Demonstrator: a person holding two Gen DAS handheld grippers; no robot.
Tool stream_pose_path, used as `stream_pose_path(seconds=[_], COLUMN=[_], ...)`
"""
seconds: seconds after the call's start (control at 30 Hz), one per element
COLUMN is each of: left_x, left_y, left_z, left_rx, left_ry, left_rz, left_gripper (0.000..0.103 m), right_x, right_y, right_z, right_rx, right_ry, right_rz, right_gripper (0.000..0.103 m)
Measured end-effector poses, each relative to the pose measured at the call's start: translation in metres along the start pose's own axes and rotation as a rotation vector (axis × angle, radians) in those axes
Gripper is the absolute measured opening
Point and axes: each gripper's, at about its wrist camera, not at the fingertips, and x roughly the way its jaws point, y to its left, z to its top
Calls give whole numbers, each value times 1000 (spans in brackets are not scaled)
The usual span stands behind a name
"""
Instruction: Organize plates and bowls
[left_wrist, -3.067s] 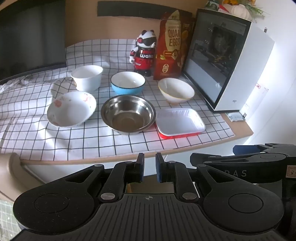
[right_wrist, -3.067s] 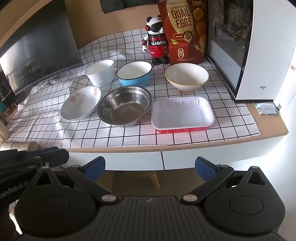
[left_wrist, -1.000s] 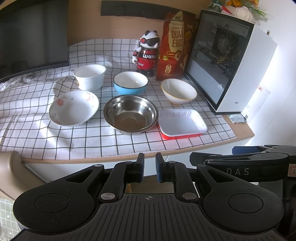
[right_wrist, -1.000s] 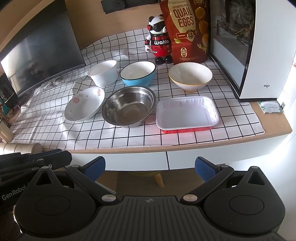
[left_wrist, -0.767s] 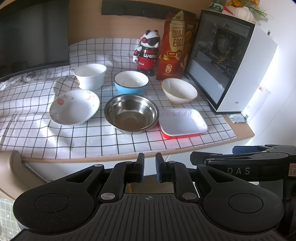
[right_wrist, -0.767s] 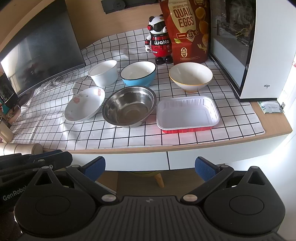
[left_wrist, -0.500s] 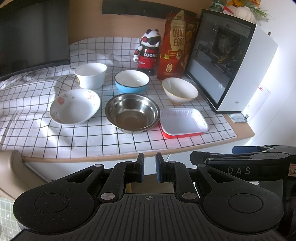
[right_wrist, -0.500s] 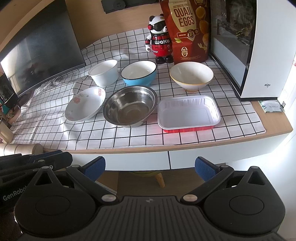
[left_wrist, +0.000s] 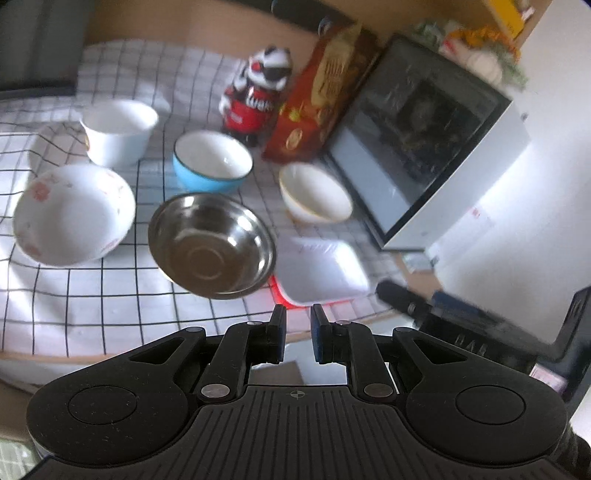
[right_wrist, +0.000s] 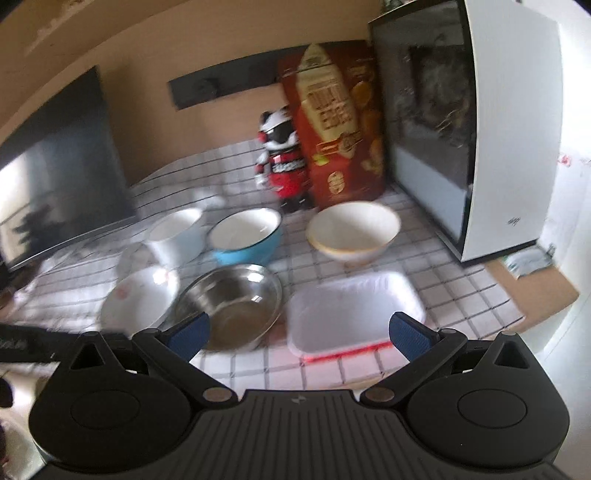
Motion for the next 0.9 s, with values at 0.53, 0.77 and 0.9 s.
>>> stream_pose_path(seconds=[0.53,0.77,0.9], left_x=[158,237,274], left_y=[-21,-54,-62], left_z=[108,113,113], left_rx=[524,622,693], left_ry=[314,412,456], left_rz=[-175,-91,-7], left_gripper=[17,17,18], right_x=[63,127,156], right_y=[-29,-99,-119], right_z=[-4,-15,-20], right_rx=[346,474,464], right_ry=[190,299,357], right_rz=[-241,-168,-130], right_gripper=[103,99,83])
